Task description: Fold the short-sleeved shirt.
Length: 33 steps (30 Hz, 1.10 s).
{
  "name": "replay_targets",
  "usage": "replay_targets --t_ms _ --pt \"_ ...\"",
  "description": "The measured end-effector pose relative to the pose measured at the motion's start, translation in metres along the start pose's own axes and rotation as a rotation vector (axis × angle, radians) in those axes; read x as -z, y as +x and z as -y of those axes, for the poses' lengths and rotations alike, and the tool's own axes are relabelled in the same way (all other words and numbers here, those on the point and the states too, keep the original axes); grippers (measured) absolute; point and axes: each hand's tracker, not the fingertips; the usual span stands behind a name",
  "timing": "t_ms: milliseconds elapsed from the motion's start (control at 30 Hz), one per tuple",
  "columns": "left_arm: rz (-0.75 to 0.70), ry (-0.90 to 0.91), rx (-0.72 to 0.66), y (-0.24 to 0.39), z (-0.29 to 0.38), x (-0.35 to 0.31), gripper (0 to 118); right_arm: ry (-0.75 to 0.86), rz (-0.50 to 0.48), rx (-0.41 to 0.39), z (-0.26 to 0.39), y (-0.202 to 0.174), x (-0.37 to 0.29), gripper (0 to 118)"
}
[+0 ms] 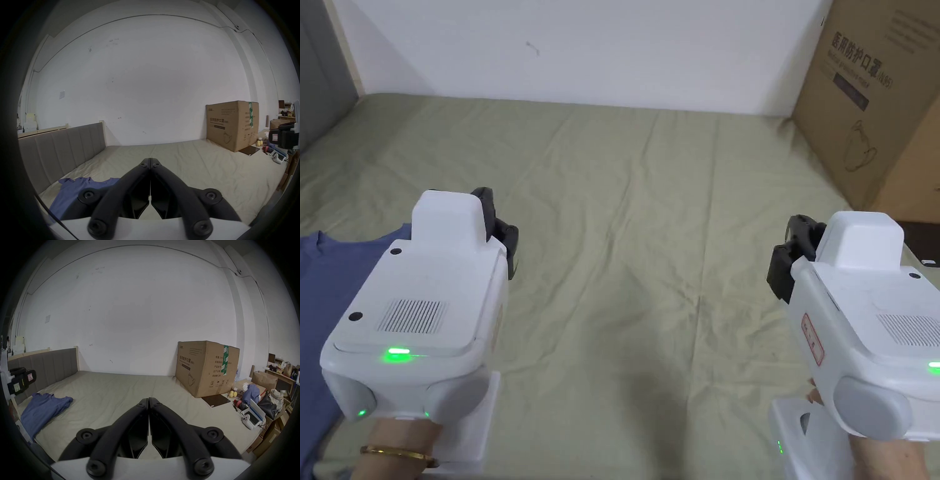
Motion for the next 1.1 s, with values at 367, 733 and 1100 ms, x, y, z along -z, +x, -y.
replay_targets --t_ms 367,733,1100 --pt "0.011 -0.007 -0.015 0.0015 -0.002 -0.0012 0 0.0 -0.037 0.012 -0.0043 0.0051 -0.0025 0" --pt "0.011 -0.002 -0.009 0.0032 -0.0055 -0.0021 0 0.006 -0.032 0.019 -0.0069 0.0044 -0.0069 0" --pt "0.014 -0.003 -0.01 0.0039 -0.0056 -0.0039 0 0.004 -0.032 0.023 -0.0077 0.005 -0.0074 0"
